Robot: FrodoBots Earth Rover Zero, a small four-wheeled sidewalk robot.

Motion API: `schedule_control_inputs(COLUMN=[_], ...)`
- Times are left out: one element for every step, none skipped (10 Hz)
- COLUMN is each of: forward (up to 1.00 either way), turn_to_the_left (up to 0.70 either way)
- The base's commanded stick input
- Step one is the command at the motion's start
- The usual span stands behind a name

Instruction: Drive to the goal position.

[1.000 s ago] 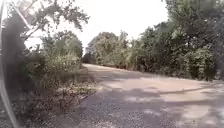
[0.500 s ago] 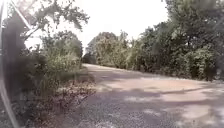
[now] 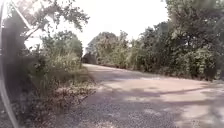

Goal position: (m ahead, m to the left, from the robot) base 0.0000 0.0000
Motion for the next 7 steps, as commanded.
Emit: schedule_control_inputs(forward=[0.05,0.05,0.05,0.06,0.06,0.06,0.06], turn_to_the_left=[0.00,0.00,0.00,0.00,0.00,0.00,0.00])
